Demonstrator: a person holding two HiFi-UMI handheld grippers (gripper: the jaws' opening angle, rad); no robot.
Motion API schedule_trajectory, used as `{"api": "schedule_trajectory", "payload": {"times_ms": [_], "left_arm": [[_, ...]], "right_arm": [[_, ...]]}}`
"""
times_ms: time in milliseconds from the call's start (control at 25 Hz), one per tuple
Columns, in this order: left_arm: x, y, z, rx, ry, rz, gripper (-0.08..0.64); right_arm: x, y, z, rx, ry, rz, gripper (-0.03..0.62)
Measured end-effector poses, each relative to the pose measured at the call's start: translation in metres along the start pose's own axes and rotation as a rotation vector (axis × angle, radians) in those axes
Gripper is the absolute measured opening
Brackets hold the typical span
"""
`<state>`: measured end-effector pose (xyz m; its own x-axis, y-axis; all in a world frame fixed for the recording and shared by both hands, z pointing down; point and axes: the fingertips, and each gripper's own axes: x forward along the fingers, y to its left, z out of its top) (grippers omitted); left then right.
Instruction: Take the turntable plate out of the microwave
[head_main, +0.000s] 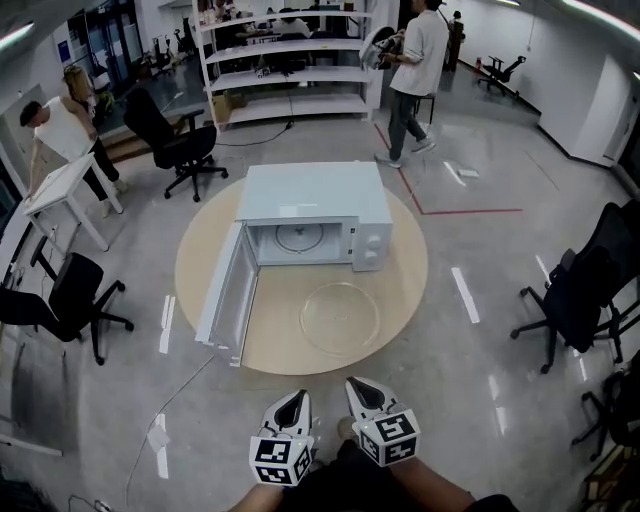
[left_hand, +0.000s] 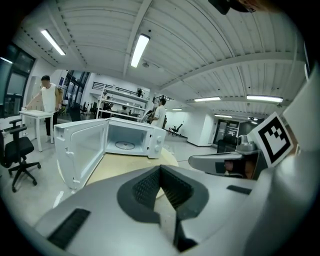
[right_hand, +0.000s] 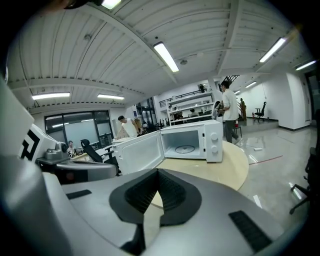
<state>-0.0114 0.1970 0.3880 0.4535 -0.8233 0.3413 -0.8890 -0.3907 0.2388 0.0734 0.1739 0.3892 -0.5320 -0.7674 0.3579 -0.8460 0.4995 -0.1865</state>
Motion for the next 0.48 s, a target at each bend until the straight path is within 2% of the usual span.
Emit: {"api": "schedule_trajectory", "payload": {"times_ms": [240, 480], "left_arm": [[-0.029, -0.009, -0.024, -0.007, 0.026, -0.034, 0.046], [-0.036, -0.032, -0.019, 0.023, 0.005, -0.023, 0.046]], "right_arm": [[-0.034, 0.024, -0.019, -0.002, 0.014, -0.028, 0.017], [-0.049, 0.018, -0.015, -0.020, -0.012, -0.012, 0.017]]}}
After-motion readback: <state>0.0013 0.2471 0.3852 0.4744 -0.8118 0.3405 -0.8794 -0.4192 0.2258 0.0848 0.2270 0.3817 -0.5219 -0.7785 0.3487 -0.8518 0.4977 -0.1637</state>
